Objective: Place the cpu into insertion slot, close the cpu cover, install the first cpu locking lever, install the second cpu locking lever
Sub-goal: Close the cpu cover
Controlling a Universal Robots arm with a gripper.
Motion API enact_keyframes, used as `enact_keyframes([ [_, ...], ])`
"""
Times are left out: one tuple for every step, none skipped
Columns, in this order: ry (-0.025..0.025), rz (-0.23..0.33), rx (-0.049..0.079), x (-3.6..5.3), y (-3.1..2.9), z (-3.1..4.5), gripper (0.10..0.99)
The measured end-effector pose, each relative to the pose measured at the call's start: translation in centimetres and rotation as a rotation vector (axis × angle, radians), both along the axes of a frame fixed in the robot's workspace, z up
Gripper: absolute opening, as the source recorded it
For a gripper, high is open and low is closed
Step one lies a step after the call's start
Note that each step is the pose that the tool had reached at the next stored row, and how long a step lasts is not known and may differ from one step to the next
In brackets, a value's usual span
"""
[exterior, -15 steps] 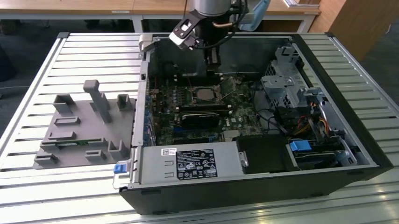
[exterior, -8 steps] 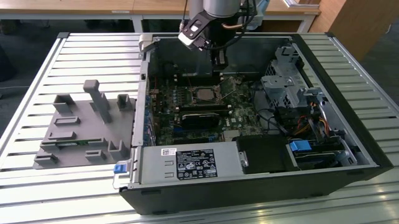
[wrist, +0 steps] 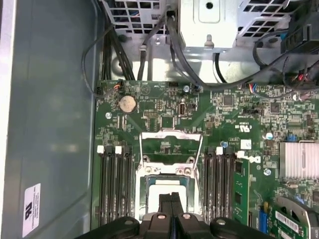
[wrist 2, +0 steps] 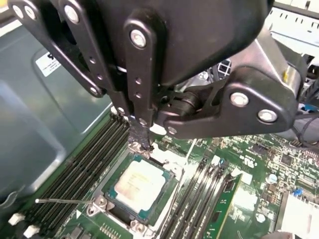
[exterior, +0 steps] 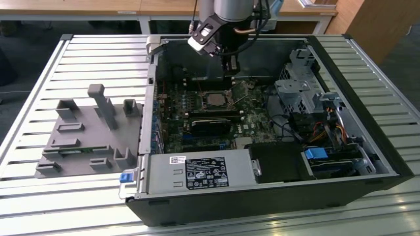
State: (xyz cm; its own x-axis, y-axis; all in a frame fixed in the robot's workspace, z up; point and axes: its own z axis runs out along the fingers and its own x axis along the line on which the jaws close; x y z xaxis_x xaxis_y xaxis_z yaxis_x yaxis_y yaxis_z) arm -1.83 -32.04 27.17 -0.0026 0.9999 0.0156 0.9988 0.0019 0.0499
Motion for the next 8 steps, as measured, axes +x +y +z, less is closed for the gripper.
enact_keyframes([
  [0.0, 0.0, 0.0, 0.16, 0.0, -0.03, 0.106],
  [0.0001, 0.0, 0.0, 0.44, 0.0, -0.05, 0.106],
  [0.0001, 0.0, 0.0, 0.66, 0.0, -0.07, 0.106],
  [0.0001, 0.0, 0.0, 0.87, 0.0, -0.11, 0.106],
  [0.0001, 0.0, 0.0, 1.08, 0.0, -0.15, 0.106],
  [0.0, 0.0, 0.0, 1.32, 0.0, -0.19, 0.106],
  [0.0001, 0.0, 0.0, 1.55, -0.01, -0.23, 0.106],
  [0.0, 0.0, 0.0, 1.72, -0.01, -0.29, 0.106],
])
